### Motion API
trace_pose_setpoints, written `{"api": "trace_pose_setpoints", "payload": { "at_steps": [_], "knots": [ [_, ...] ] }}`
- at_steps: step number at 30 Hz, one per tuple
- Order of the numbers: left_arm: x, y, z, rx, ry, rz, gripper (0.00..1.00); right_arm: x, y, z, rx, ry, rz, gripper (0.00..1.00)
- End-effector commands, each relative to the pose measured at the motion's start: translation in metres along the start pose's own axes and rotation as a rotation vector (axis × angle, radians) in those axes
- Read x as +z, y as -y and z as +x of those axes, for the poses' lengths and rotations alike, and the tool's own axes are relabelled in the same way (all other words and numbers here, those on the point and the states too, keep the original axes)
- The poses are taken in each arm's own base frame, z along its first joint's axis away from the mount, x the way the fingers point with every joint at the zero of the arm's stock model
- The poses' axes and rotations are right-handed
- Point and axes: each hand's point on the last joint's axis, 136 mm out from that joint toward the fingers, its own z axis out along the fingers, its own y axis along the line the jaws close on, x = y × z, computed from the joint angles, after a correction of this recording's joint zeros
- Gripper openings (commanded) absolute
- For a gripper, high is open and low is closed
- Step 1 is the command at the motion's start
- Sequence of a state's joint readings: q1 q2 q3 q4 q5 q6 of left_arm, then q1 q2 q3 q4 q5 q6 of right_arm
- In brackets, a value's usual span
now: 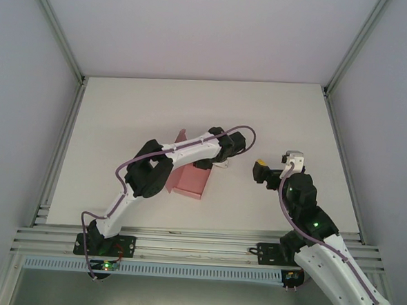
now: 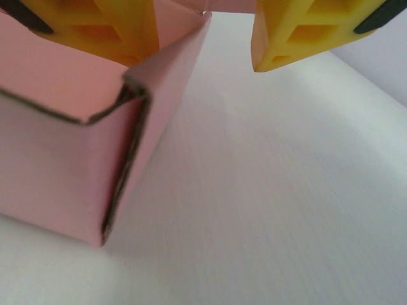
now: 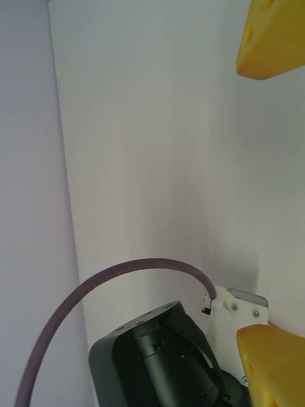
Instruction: Assemble paper box
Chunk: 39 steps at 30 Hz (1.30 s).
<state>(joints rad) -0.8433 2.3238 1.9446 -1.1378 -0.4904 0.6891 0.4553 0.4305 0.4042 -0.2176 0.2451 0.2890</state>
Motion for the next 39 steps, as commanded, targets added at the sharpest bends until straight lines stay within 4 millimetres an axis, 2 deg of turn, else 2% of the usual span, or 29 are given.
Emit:
{"api": "trace_pose_setpoints", "payload": {
  "at_steps": [1, 4, 5, 6, 12, 17, 20, 22, 24, 25, 28, 30, 33, 34, 36, 39],
  "knots": [
    [-0.018, -0.007, -0.004, -0.033, 0.054, -0.008, 0.45, 0.001, 0.001, 0.003, 0.001, -0.010, 0.001, 0.98],
    [-0.028, -0.006, -0.001, -0.049, 0.074, 0.002, 0.56, 0.001, -0.001, 0.004, -0.004, -0.014, -0.014, 0.98],
    [-0.032, -0.005, 0.000, -0.054, 0.085, 0.006, 0.69, 0.002, -0.001, 0.004, -0.005, -0.014, -0.018, 0.98],
    [-0.037, -0.005, 0.001, -0.060, 0.098, 0.012, 0.99, 0.002, -0.002, 0.005, -0.011, -0.016, -0.023, 0.98],
    [-0.073, -0.010, 0.006, -0.123, 0.233, -0.007, 1.00, 0.003, -0.013, 0.004, -0.034, -0.015, -0.083, 0.98],
    [-0.115, -0.021, 0.011, -0.228, 0.424, -0.060, 1.00, 0.004, -0.028, 0.005, -0.054, -0.016, -0.167, 0.98],
    [-0.139, -0.050, 0.023, -0.441, 0.549, -0.183, 1.00, 0.011, -0.038, 0.011, -0.078, -0.062, -0.211, 0.98],
    [-0.158, -0.071, 0.044, -0.656, 0.614, -0.240, 1.00, 0.018, -0.044, 0.014, -0.088, -0.107, -0.231, 0.98],
    [-0.173, -0.090, 0.079, -0.940, 0.650, -0.277, 1.00, 0.028, -0.052, 0.017, -0.098, -0.149, -0.257, 0.98],
    [-0.178, -0.093, 0.096, -1.054, 0.665, -0.270, 1.00, 0.033, -0.057, 0.018, -0.103, -0.168, -0.274, 0.98],
    [-0.180, -0.086, 0.134, -1.277, 0.745, -0.225, 1.00, 0.053, -0.079, 0.025, -0.141, -0.246, -0.350, 0.97],
    [-0.176, -0.077, 0.167, -1.456, 0.788, -0.202, 1.00, 0.069, -0.096, 0.033, -0.191, -0.309, -0.392, 0.95],
    [-0.153, -0.056, 0.224, -1.750, 0.788, -0.179, 1.00, 0.093, -0.121, 0.048, -0.297, -0.405, -0.423, 0.94],
    [-0.144, -0.048, 0.237, -1.802, 0.782, -0.176, 1.00, 0.100, -0.129, 0.056, -0.332, -0.448, -0.439, 0.93],
    [-0.124, -0.025, 0.260, -1.918, 0.714, -0.161, 1.00, 0.113, -0.147, 0.070, -0.408, -0.517, -0.492, 0.89],
    [-0.099, 0.004, 0.271, -1.976, 0.622, -0.117, 1.00, 0.131, -0.168, 0.091, -0.496, -0.611, -0.534, 0.83]
  ]
}}
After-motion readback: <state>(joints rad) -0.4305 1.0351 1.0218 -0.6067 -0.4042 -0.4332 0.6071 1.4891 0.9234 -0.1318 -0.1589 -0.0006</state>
